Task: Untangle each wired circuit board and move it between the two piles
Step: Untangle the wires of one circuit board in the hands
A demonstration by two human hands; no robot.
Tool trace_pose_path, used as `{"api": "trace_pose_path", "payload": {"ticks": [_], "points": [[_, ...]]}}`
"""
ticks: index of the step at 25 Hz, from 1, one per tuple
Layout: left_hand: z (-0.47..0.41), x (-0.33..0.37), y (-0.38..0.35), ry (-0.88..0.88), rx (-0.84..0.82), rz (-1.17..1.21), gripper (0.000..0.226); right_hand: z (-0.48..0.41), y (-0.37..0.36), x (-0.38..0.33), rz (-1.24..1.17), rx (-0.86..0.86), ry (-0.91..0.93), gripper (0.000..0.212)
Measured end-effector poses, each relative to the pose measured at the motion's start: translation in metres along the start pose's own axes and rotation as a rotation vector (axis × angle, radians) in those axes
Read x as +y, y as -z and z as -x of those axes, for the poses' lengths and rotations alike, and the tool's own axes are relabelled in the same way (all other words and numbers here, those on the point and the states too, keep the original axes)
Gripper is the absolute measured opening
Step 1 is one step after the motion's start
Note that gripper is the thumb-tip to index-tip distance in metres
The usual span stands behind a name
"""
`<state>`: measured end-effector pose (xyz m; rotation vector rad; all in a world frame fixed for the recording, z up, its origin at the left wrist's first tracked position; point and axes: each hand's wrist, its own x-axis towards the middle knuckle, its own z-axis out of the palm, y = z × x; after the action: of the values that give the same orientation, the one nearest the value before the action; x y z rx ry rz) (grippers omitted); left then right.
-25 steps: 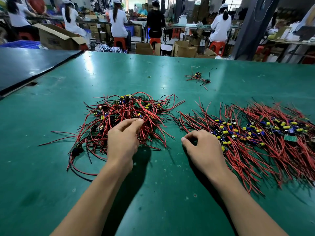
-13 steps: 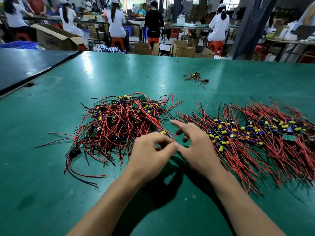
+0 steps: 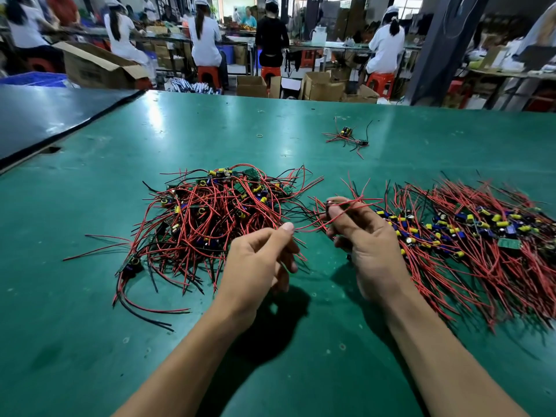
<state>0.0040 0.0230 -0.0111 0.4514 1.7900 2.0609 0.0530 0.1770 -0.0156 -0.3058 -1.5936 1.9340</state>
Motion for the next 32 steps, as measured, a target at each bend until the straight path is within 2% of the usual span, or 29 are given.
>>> {"api": "trace_pose_path", "payload": {"ticks": [3, 5, 7, 9, 11, 15, 19, 21, 23, 24, 26, 28, 30, 32], "points": [[0.003, -0.003, -0.006, 0.182, -0.153, 0.002, 0.043, 0.000, 0.003, -0.004, -0.241, -0.012, -0.140, 0.023], [0.001, -0.001, -0.010, 0.282, -0.209, 0.129, 0.041, 0.002, 0.005, -0.004, -0.255, -0.123, -0.218, 0.018], [-0.001, 0.001, -0.011, 0.375, -0.255, 0.289, 0.042, 0.006, 0.004, -0.004, -0.284, -0.269, -0.308, 0.028], [-0.003, 0.002, -0.008, 0.411, -0.299, 0.414, 0.041, 0.009, 0.002, -0.004, -0.324, -0.381, -0.376, 0.041], [-0.003, 0.000, -0.004, 0.383, -0.344, 0.466, 0.036, 0.010, 0.002, -0.006, -0.306, -0.430, -0.405, 0.045], [-0.003, 0.001, -0.003, 0.322, -0.386, 0.525, 0.035, 0.011, 0.002, -0.008, -0.276, -0.438, -0.422, 0.056], [-0.001, -0.001, -0.007, 0.240, -0.264, 0.431, 0.030, 0.008, 0.001, -0.010, -0.229, -0.274, -0.336, 0.037], [-0.002, -0.003, -0.007, 0.189, -0.207, 0.415, 0.029, 0.006, -0.001, -0.012, -0.266, -0.205, -0.361, 0.036], [-0.003, -0.003, -0.004, 0.179, -0.219, 0.454, 0.022, 0.005, -0.003, -0.014, -0.331, -0.190, -0.413, 0.039], [-0.003, -0.003, -0.002, 0.195, -0.277, 0.484, 0.019, 0.005, -0.004, -0.014, -0.380, -0.206, -0.443, 0.039], [-0.001, -0.002, 0.002, 0.267, -0.445, 0.546, 0.030, 0.005, -0.003, -0.014, -0.533, -0.264, -0.506, 0.032], [-0.002, -0.004, 0.002, 0.371, -0.526, 0.606, 0.034, 0.006, -0.002, -0.014, -0.633, -0.309, -0.515, 0.025], [-0.004, -0.002, -0.003, 0.470, -0.526, 0.623, 0.024, 0.009, -0.003, -0.010, -0.567, -0.353, -0.484, 0.029], [-0.005, -0.002, -0.008, 0.469, -0.479, 0.541, 0.032, 0.013, -0.007, -0.006, -0.408, -0.423, -0.503, 0.034]]}}
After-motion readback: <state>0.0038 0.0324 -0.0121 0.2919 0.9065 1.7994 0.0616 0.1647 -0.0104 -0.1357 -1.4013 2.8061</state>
